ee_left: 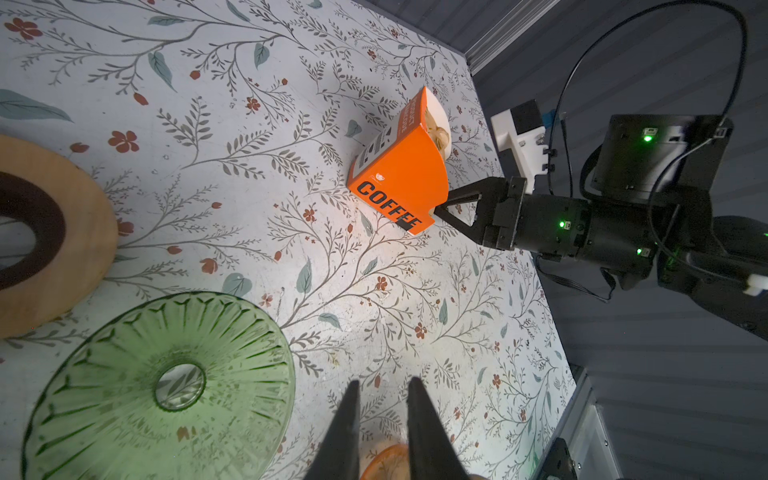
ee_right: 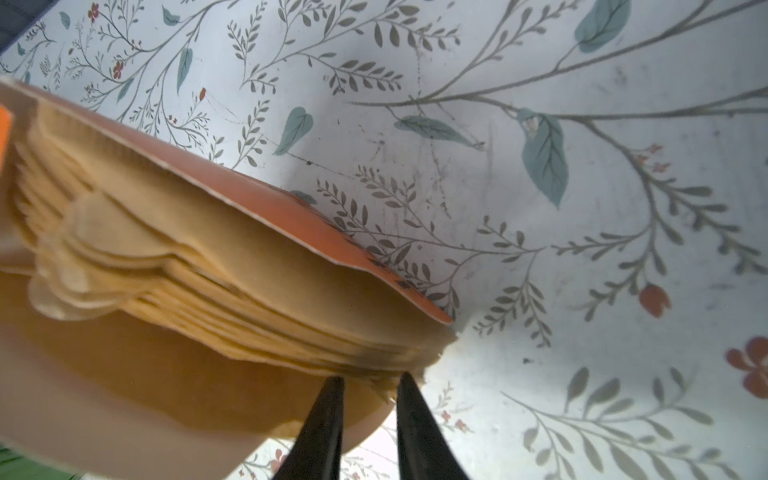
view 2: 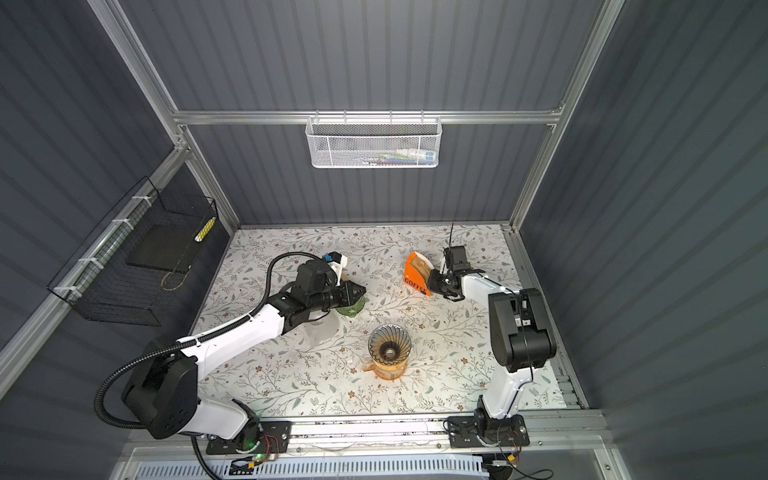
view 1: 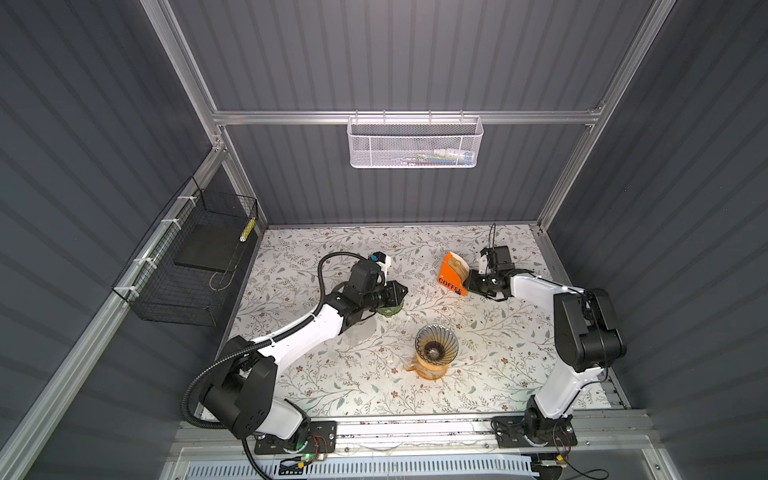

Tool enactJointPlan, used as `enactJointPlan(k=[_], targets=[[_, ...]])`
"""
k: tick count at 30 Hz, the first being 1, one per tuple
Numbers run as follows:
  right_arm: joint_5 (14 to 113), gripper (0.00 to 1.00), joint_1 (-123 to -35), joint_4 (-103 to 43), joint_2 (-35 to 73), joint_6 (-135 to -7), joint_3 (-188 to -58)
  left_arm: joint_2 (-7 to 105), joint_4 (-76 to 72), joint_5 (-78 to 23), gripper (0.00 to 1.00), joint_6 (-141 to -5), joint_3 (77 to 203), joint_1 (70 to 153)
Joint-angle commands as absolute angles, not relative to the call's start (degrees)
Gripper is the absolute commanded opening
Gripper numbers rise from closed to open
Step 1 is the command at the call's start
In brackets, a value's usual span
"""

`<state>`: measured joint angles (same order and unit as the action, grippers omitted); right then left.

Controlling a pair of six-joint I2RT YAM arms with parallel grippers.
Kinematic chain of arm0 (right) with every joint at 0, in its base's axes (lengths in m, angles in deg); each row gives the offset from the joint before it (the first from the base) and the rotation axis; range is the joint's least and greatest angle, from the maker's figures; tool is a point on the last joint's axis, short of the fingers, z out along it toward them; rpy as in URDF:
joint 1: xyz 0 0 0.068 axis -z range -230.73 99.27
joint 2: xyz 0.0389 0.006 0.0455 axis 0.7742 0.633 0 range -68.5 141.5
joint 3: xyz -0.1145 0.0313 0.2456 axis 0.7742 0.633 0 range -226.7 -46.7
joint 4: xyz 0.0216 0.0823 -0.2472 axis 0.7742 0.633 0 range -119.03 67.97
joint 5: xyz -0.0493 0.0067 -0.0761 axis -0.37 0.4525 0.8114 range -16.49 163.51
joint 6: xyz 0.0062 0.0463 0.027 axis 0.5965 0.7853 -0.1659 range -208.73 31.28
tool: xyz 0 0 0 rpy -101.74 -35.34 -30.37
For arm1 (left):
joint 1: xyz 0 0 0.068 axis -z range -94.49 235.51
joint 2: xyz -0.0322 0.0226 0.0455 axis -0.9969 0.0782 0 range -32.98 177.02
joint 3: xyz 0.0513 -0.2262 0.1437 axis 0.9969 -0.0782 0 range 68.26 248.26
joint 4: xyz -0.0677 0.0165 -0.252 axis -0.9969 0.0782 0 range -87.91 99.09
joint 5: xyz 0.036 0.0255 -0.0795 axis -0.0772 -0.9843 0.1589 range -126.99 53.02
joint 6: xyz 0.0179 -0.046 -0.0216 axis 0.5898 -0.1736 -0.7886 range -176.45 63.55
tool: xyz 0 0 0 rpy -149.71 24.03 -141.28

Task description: Place the coffee filter in the dripper

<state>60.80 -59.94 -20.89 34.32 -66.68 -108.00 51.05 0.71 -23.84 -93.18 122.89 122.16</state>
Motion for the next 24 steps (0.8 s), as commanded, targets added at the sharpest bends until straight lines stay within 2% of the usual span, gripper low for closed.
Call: enactJointPlan(k=[1,15,24], targets=[[60.26,0.26,-60.31,-20.51,35.38,-66.67,-109.43,51.05,-0.10,-23.36,0.22,-93.58,122.31,121.81],[60.41,0.21,-60.48,-20.16,35.61,-66.63,-109.20,51.35,-0.13,-22.88,0.22,-93.63,122.84,121.77],[60.76,0.12,-60.57,-20.61,35.29,-66.20,-108.14,50.78,-0.02,-23.15,0.22,-93.51,122.42,121.81]])
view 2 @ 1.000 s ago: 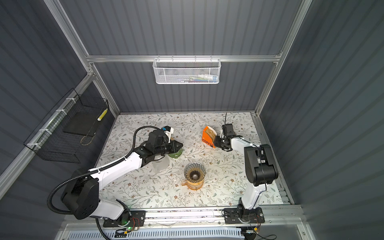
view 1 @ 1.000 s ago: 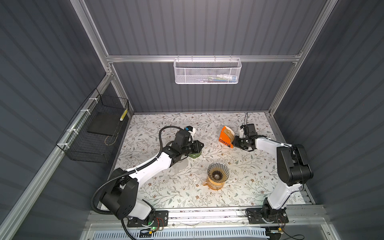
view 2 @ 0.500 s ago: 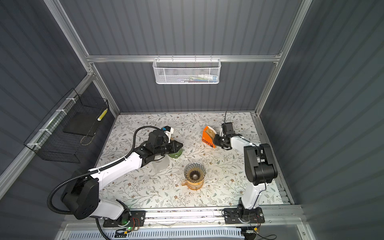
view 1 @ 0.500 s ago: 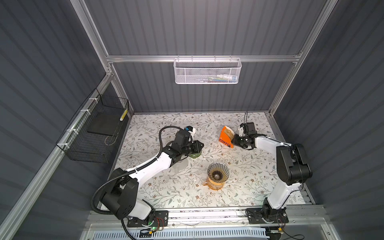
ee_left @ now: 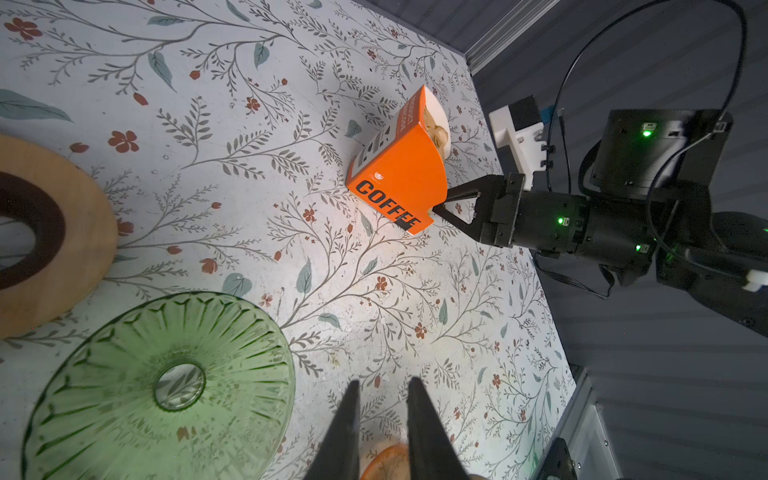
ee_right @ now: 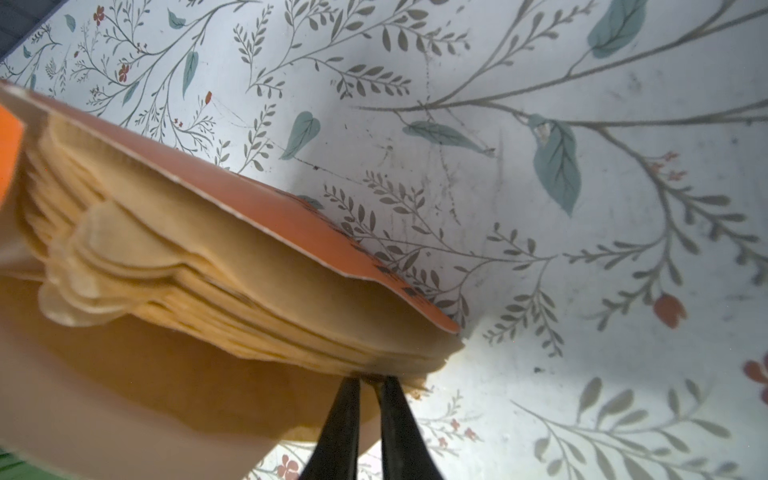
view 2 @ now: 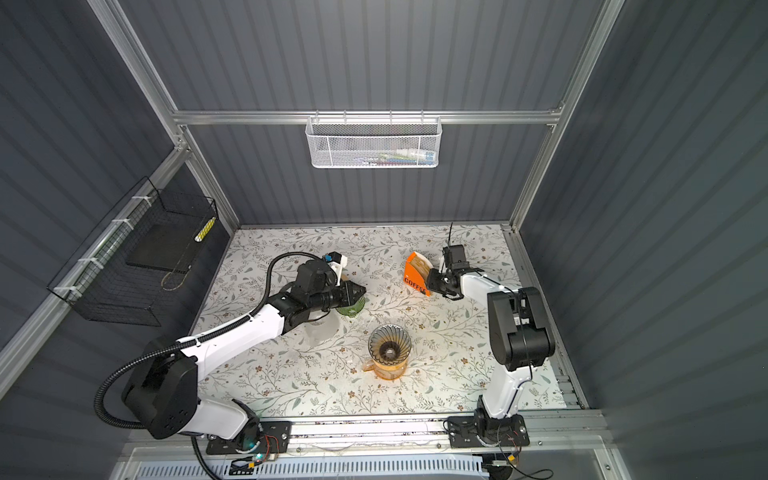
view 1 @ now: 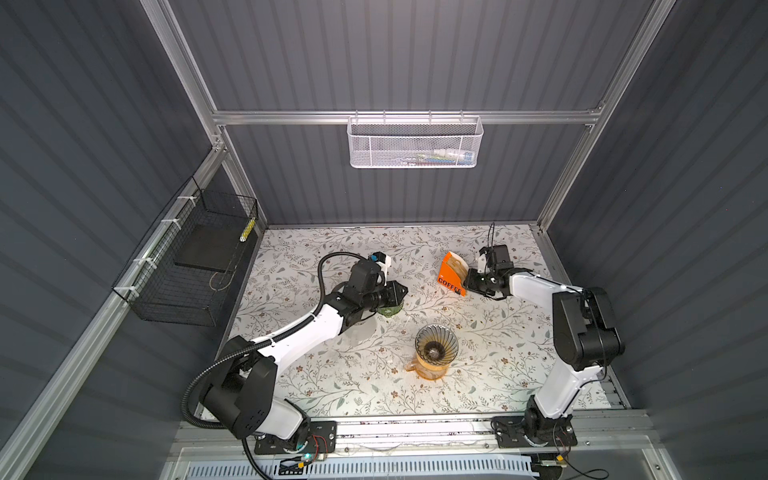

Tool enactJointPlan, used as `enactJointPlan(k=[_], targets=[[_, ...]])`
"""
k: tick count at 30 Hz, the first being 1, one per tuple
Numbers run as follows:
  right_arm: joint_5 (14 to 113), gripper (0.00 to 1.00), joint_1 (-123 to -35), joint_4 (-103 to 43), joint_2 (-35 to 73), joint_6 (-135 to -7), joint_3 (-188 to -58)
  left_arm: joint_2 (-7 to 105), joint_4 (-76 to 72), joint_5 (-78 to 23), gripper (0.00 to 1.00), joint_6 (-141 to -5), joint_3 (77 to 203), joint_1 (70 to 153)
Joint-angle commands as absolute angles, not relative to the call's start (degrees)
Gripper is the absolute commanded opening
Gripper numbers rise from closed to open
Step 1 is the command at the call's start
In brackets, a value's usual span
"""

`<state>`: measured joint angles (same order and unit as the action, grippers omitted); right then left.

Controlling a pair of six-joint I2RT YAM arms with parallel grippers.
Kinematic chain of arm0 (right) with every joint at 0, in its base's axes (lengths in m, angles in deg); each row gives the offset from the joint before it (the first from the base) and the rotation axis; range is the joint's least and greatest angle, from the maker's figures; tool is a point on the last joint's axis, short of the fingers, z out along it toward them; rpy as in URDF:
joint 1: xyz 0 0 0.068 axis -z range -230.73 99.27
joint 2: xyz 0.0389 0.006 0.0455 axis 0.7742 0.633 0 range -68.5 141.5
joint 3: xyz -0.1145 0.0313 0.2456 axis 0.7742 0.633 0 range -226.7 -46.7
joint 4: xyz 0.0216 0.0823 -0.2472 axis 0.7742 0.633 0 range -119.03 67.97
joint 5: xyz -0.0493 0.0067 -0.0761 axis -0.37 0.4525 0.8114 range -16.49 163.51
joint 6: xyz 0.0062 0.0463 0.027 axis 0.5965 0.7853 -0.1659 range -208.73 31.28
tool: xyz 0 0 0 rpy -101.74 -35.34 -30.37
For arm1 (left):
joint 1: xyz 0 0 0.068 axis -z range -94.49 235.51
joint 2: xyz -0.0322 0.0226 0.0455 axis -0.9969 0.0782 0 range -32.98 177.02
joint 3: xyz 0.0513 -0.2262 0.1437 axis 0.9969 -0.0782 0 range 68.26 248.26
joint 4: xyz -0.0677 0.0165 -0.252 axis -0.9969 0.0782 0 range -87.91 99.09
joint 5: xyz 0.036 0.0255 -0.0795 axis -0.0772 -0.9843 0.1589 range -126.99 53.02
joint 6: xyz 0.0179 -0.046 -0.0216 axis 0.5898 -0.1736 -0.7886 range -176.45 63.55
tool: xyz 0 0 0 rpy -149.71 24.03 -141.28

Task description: Place the coffee filter in the dripper

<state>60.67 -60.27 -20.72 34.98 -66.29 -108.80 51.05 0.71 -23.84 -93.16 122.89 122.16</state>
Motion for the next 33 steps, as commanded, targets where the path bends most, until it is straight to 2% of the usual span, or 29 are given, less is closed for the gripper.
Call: enactJointPlan(k=[1,7,24,25,26,29,33], targets=[[60.82,0.11,-60.57,-20.64,35.16,-66.15,-108.01,50.68,-0.06,-23.10,0.22,-93.50,122.32,121.81],[61.53,0.00,-60.57,-20.33,34.47,-66.22,-107.30,50.06,-0.24,-23.29,0.22,-93.66,121.61,121.77],[61.93,0.00,-60.57,-19.60,28.37,-66.44,-102.99,49.64,-0.02,-23.23,0.22,-93.86,121.87,121.81],[61.67,0.02,-60.57,-19.60,28.67,-66.43,-103.24,49.75,0.07,-23.21,0.22,-93.88,121.95,121.80],[61.35,0.10,-60.57,-19.65,29.06,-66.36,-103.52,49.75,0.20,-23.19,0.22,-93.78,122.12,121.81],[60.78,0.22,-60.57,-19.72,30.71,-66.49,-104.87,49.99,0.49,-23.12,0.22,-93.64,122.53,121.79],[60.94,0.27,-60.57,-19.95,32.53,-66.48,-106.35,50.59,0.80,-22.96,0.22,-93.50,123.22,121.81]])
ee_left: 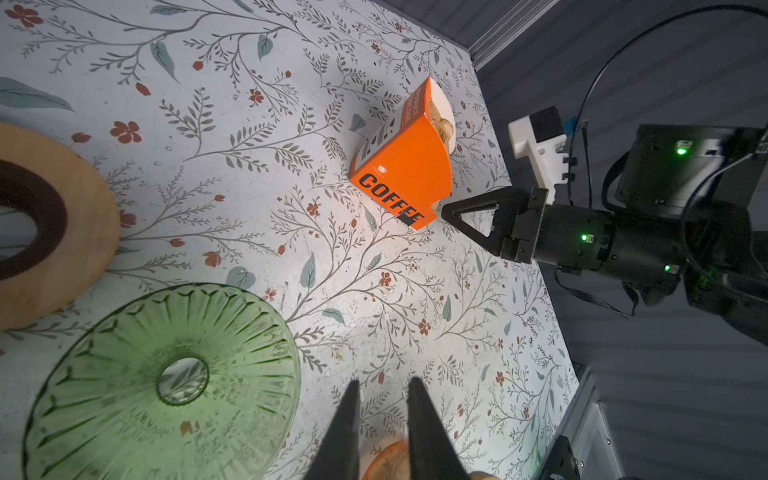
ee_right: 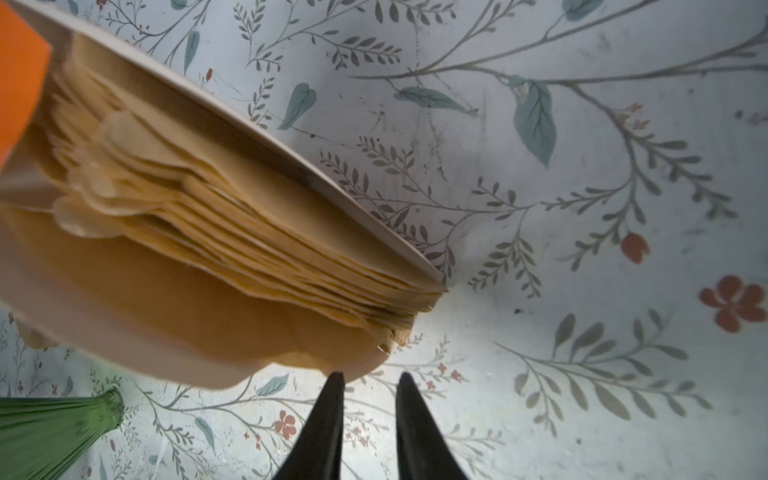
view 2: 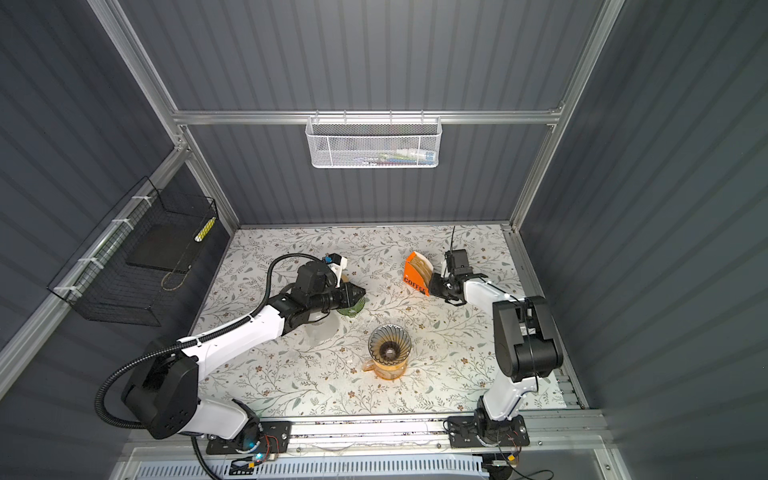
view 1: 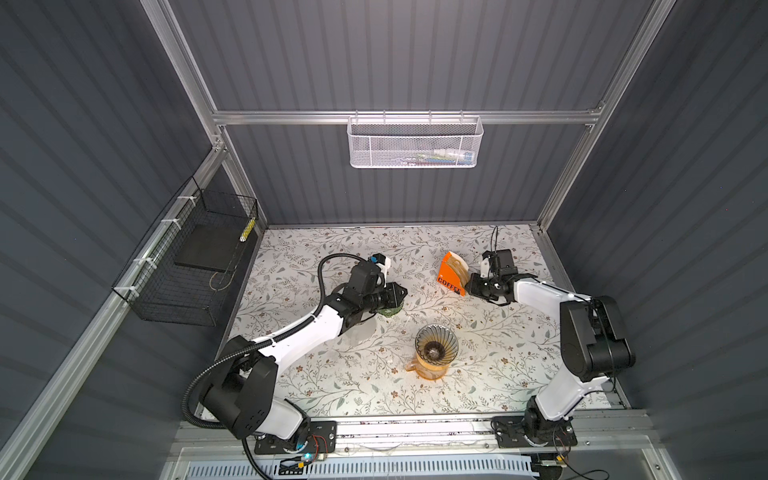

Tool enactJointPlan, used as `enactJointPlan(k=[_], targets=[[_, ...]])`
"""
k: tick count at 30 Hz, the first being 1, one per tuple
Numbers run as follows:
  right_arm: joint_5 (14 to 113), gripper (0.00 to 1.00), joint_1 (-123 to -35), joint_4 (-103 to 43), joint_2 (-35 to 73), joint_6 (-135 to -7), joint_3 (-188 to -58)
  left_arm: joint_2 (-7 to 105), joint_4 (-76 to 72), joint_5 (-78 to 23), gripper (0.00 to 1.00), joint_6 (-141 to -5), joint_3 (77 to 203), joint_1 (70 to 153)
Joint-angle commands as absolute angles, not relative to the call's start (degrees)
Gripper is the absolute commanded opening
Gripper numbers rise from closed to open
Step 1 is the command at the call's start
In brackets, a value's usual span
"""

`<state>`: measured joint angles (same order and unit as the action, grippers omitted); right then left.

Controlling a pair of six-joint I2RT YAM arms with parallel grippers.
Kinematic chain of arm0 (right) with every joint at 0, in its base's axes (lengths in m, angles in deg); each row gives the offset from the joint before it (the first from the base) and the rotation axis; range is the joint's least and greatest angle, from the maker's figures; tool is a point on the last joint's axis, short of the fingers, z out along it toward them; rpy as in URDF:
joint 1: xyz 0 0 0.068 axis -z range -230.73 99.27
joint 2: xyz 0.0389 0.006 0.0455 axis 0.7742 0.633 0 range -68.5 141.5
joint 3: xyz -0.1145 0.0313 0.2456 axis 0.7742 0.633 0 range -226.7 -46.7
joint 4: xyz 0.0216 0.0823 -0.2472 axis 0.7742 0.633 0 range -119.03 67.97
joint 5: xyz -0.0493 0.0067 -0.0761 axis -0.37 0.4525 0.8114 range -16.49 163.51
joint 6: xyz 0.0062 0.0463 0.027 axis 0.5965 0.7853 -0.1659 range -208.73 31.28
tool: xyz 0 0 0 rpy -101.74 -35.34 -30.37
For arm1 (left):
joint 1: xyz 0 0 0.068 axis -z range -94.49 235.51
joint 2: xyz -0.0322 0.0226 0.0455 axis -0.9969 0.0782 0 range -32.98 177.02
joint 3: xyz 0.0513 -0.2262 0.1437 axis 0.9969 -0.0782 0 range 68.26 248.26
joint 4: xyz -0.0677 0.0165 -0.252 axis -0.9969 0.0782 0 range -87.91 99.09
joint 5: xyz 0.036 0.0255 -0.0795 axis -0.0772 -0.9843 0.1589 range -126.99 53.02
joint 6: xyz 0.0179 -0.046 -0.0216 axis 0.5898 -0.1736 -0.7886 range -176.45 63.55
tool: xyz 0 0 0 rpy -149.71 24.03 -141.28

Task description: Place the coffee filter in the dripper

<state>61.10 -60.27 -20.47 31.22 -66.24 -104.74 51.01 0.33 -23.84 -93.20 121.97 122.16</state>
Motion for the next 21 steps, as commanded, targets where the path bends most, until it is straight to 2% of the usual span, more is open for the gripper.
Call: enactJointPlan(k=[1,21], targets=[[60.86,0.27,-60.57,-19.94,32.73,-66.38,-106.66,50.75,0.95,-22.92,0.22,-93.40,123.43,121.81],[61.03,0.26,-60.57,-19.39,36.08,-67.02,-110.15,51.85,0.42,-22.73,0.22,-93.11,123.45,121.81]])
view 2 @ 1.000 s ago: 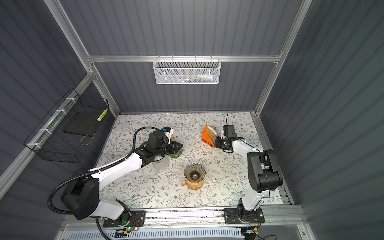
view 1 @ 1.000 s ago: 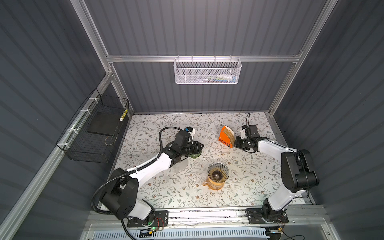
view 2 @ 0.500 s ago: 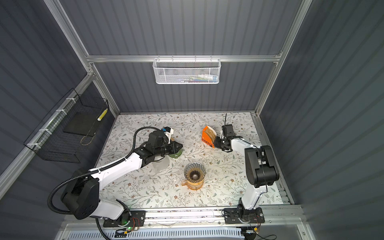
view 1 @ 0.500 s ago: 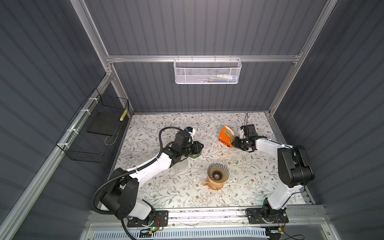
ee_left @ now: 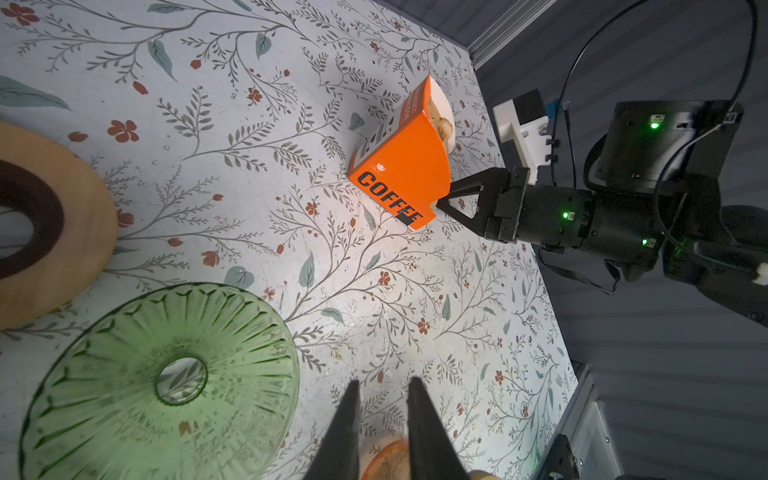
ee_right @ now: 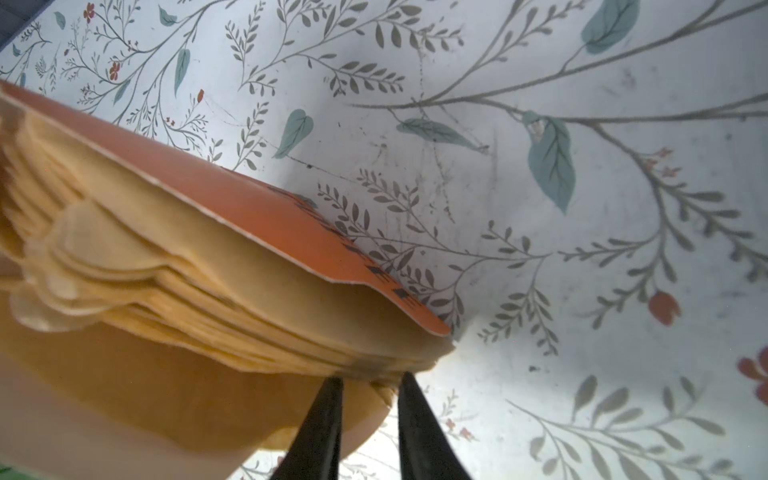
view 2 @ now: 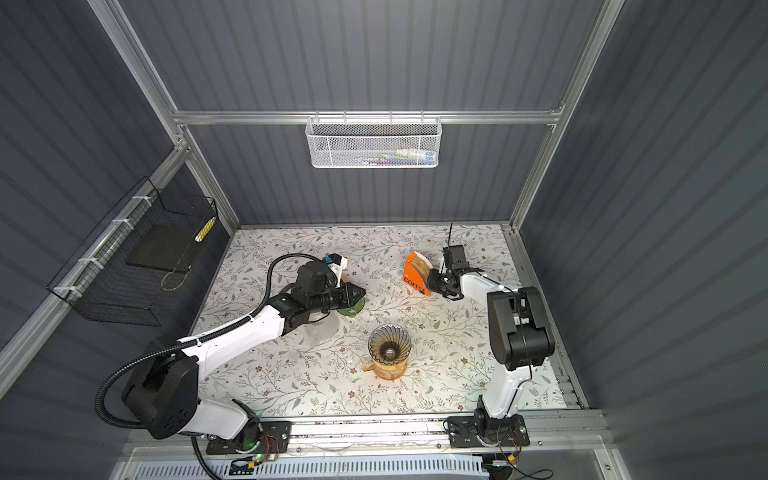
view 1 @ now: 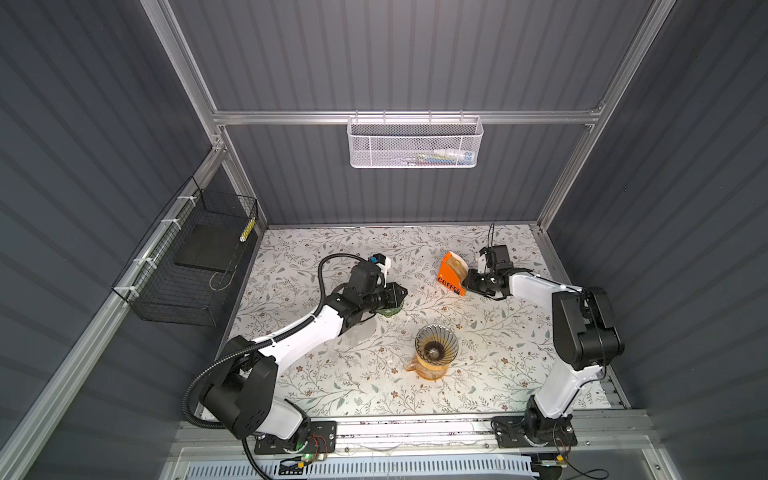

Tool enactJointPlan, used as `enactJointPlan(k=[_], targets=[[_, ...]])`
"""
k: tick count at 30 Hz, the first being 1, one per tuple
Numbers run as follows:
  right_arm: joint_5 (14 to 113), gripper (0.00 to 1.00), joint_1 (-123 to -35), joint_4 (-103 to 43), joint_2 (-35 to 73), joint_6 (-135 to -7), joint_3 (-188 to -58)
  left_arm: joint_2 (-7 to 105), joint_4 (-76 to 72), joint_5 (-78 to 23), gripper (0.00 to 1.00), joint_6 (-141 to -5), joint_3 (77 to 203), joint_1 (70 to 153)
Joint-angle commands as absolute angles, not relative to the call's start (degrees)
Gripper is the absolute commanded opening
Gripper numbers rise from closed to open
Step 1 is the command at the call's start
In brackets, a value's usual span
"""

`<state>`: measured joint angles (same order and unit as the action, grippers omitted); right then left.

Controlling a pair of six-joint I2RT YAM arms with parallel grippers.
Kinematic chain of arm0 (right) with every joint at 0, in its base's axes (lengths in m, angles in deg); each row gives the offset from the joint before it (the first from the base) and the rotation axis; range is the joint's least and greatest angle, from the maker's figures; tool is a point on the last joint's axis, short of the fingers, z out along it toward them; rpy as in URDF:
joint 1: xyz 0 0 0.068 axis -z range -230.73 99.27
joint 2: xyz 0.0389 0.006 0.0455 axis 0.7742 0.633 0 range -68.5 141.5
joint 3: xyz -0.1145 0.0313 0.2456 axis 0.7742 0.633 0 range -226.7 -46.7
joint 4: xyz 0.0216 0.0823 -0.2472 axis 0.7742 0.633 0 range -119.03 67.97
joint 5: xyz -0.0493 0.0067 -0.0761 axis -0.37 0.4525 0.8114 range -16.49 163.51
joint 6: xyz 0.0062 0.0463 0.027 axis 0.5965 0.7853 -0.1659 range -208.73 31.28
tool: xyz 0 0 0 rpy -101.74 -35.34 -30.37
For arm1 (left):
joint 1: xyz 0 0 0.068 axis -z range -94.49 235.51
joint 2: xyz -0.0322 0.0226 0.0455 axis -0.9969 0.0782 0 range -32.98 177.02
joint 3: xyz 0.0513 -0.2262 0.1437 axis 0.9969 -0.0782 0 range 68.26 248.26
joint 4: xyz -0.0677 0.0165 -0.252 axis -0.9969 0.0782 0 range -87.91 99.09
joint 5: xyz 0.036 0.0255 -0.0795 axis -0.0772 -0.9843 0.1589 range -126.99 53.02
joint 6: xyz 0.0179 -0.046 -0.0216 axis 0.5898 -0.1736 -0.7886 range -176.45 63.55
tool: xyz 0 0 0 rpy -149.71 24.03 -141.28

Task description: Place the coffee filter in the dripper

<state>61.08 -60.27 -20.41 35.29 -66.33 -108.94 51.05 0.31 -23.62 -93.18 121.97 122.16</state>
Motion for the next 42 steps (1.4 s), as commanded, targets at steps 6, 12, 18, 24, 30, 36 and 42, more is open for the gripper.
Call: enactJointPlan(k=[6,12,18,24,30,36,42], targets=[[60.94,0.23,-60.60,-19.40,36.57,-67.03,-110.33,51.93,0.31,-22.74,0.22,-93.05,123.30,121.81],[60.64,0.18,-60.66,-19.47,36.81,-67.01,-110.33,52.01,0.34,-22.69,0.22,-93.09,123.28,121.81],[61.01,0.19,-60.66,-19.46,36.79,-67.09,-110.24,52.01,0.25,-22.59,0.22,-93.01,123.28,121.81],[61.07,0.23,-60.66,-19.36,37.03,-67.36,-110.42,51.84,0.12,-22.70,0.22,-93.17,122.97,121.81],[60.94,0.20,-60.66,-19.37,37.23,-67.46,-110.59,51.67,0.07,-22.78,0.22,-93.24,122.85,121.77],[60.76,0.14,-60.66,-19.54,37.36,-67.28,-110.33,51.32,0.12,-22.93,0.22,-93.34,122.67,121.81],[60.94,0.06,-60.74,-19.50,37.23,-67.28,-109.67,51.10,0.07,-23.01,0.22,-93.40,122.31,121.81]])
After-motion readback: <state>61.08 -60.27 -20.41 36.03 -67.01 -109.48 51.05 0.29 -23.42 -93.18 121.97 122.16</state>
